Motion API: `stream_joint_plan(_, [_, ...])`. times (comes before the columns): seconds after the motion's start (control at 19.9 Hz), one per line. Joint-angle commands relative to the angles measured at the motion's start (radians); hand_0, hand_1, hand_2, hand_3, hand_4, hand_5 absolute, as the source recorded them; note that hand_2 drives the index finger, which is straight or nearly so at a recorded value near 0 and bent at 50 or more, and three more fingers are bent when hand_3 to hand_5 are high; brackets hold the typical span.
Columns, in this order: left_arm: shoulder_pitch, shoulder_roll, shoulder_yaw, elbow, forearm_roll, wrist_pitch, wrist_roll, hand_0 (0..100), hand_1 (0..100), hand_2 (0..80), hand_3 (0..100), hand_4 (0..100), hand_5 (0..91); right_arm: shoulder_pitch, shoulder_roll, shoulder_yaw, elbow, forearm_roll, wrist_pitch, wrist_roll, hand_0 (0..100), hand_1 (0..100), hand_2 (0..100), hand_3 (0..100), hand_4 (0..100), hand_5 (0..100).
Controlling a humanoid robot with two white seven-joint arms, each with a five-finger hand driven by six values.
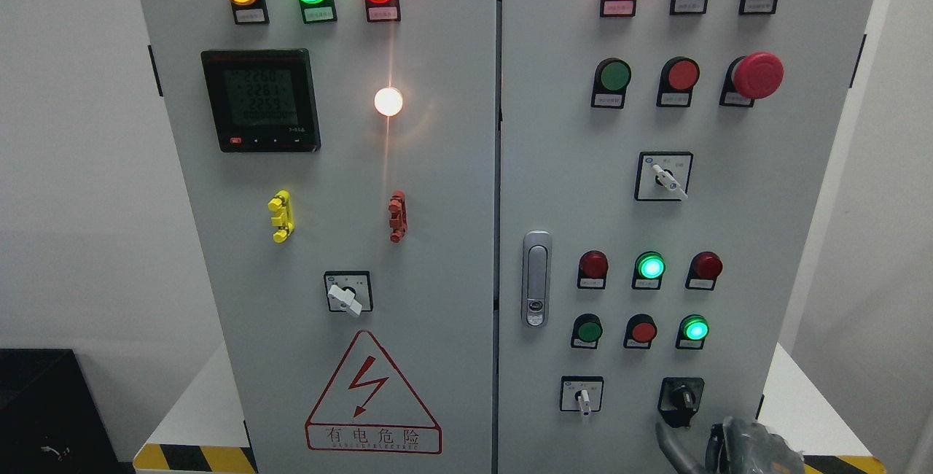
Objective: Flip black knob to close circuit
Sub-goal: 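Reach the right hand up toward the black rotary knob at the cabinet bottom, then grip the black knob with the right hand and twist it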
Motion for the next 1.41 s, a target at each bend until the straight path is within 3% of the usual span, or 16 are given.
stream_joint_plan(0.0, [0.021, 0.001, 0.0, -0.023, 0.0, -0.001, 0.0, 12, 56, 0.0, 0, 0, 0.0, -0.02, -0.01, -0.024, 0.035, 0.0, 0.002, -0.001, 0, 3, 88, 100, 87, 92])
stream_joint_plan(1.35, [0.021, 0.0, 0.0, -0.023, 0.0, -0.001, 0.0, 12, 56, 0.0, 0, 0, 0.0, -0.037, -0.028, -0.08, 0.052, -0.003, -0.001, 0.01, 0, 4, 88, 100, 87, 92])
